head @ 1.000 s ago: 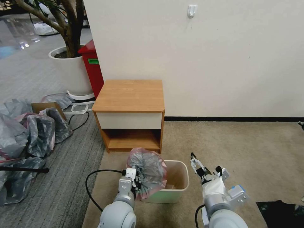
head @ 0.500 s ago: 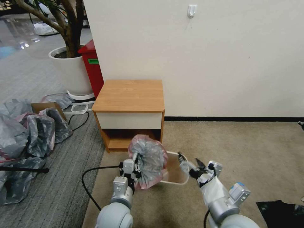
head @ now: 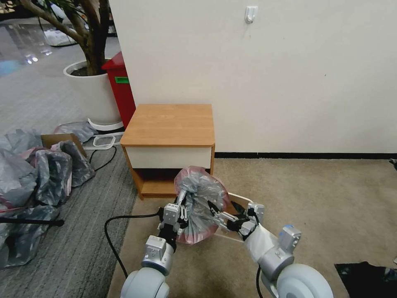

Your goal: Pick up the garbage bag from the table and place it over the trash can.

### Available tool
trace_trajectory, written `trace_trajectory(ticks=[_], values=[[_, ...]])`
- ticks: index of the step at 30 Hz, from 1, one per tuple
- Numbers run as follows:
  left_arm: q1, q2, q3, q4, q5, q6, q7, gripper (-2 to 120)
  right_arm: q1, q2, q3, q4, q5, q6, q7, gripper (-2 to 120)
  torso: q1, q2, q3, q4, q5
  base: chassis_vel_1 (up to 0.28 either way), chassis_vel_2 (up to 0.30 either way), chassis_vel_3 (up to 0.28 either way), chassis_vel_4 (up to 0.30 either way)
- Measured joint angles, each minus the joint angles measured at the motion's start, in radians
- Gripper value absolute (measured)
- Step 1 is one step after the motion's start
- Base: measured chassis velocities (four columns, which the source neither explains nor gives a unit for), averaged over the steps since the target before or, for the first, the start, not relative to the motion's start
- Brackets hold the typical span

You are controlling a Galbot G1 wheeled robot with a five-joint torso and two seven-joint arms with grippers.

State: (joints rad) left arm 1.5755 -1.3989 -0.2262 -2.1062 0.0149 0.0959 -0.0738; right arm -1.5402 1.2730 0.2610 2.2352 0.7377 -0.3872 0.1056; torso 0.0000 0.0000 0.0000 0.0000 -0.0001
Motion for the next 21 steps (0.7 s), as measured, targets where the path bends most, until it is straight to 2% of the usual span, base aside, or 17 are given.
trace_trajectory(ticks=[7, 12, 13, 16, 17, 21], values=[[0.005, 0.001, -0.007, -0.004, -0.002, -0.011, 0.020, 7, 0.014, 0.008, -0.002, -0.025, 0.014, 0.007, 0.006, 92, 0.000, 0.000, 0.000, 0.0000, 0.0000, 0.000, 0.000, 0.000, 0.000], [0.008, -0.005, -0.004, -0.011, -0.022, -0.012, 0.022, 7, 0.015, 0.014, -0.007, -0.049, -0.012, 0.048, 0.006, 68, 0.000, 0.000, 0.000, 0.0000, 0.0001, 0.000, 0.000, 0.000, 0.000], [0.008, -0.005, -0.004, -0.011, -0.022, -0.012, 0.022, 7, 0.015, 0.014, -0.007, -0.049, -0.012, 0.048, 0.006, 68, 0.000, 0.000, 0.000, 0.0000, 0.0001, 0.000, 0.000, 0.000, 0.000], [0.013, -0.009, 0.001, -0.022, -0.063, 0.008, 0.017, 7, 0.012, 0.016, -0.007, -0.059, -0.033, 0.069, 0.002, 53, 0.000, 0.000, 0.000, 0.0000, 0.0001, 0.000, 0.000, 0.000, 0.000], [0.013, -0.009, 0.001, -0.022, -0.063, 0.008, 0.017, 7, 0.012, 0.016, -0.007, -0.059, -0.033, 0.069, 0.002, 53, 0.000, 0.000, 0.000, 0.0000, 0.0001, 0.000, 0.000, 0.000, 0.000], [0.015, -0.013, 0.005, -0.030, -0.126, 0.044, -0.019, 7, 0.006, 0.020, -0.007, -0.067, -0.077, 0.101, -0.016, 37, 0.000, 0.000, 0.000, 0.0000, 0.0001, 0.000, 0.000, 0.000, 0.000]])
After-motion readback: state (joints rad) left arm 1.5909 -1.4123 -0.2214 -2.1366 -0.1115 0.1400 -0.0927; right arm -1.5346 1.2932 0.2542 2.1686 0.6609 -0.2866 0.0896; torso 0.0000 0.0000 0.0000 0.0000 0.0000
